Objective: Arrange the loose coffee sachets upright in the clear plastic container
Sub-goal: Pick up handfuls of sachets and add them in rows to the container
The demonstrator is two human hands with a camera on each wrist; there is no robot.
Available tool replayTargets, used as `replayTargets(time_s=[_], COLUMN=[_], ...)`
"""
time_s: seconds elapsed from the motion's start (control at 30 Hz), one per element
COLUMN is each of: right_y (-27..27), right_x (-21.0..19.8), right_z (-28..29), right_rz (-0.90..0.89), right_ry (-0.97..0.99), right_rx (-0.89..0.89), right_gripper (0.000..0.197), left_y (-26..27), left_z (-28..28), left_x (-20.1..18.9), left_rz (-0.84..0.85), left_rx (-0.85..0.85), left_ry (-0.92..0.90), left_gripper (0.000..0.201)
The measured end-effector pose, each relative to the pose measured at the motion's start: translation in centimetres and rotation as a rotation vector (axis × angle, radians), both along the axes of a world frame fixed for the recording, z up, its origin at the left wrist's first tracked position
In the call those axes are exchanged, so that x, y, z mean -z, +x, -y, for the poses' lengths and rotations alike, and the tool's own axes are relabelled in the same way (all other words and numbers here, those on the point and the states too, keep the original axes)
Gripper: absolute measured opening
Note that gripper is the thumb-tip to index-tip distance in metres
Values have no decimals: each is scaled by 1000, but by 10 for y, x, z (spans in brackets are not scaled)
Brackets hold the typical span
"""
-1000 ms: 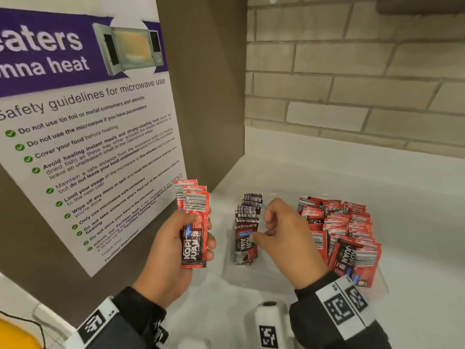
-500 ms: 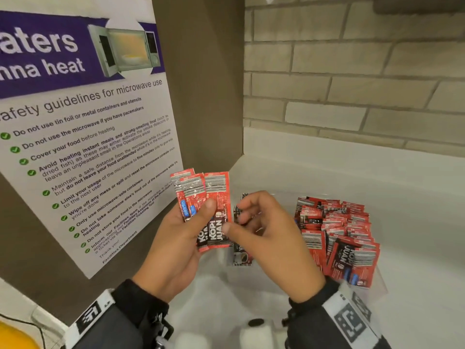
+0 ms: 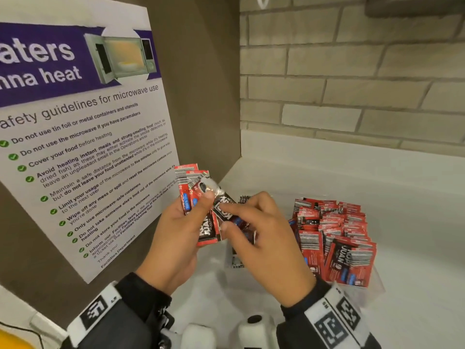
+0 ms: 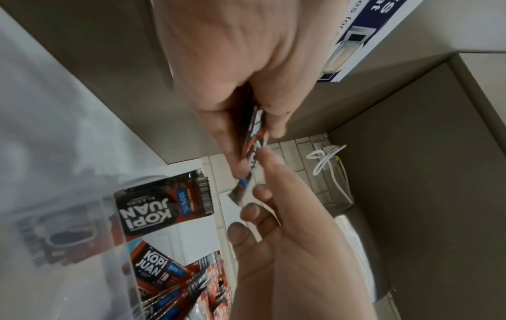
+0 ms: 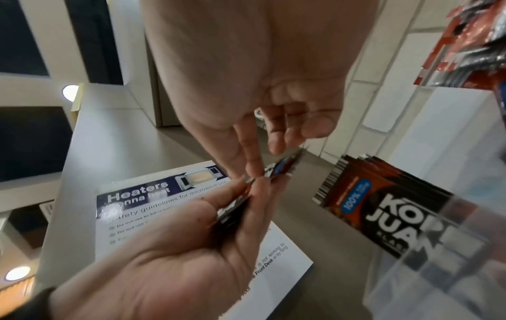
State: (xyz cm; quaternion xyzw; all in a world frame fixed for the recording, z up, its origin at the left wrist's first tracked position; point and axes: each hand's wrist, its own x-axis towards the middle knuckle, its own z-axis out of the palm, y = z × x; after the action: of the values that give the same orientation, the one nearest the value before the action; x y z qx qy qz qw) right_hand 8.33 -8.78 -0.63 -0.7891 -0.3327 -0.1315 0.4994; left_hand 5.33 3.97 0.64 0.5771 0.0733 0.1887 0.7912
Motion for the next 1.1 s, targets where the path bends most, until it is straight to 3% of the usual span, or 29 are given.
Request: replayTargets(time_s=[0.1,0.27,0.47,0.6,0.7,0.8,0.97,1.1], right_y=[4,12,20,19,19,20,24,24], right_x=[-4,-10,-19,-20,-25,-28,-7,6], right_z=[4,13,30,29,36,42,32,23], right_rz=[-147,-531,-465,-508,-397,-269,-269,-290], right_ry=[94,333,402,575,465,237,-147,-211], right_rx=[61,-90,-65,-65,9,49,39,35], right_gripper=[23,22,39,20,13,16,17,18], left_y=[1,-1,-4,-8,-12,-14,-16,-19], left_z=[-1,4,-8,-8,-13,-18,-22,-19], left_x=[-2,-3,3,13,15,12,10,13], left_rz=[0,4,-26,-128,-169,-161,-103,-65], left_rx=[-22,16,-28,14,-17,-92,-44,11], left_ry=[-61,-50,17,126,181,88,-93,-106], left_gripper=[13,10,17,17,28,36,38,31])
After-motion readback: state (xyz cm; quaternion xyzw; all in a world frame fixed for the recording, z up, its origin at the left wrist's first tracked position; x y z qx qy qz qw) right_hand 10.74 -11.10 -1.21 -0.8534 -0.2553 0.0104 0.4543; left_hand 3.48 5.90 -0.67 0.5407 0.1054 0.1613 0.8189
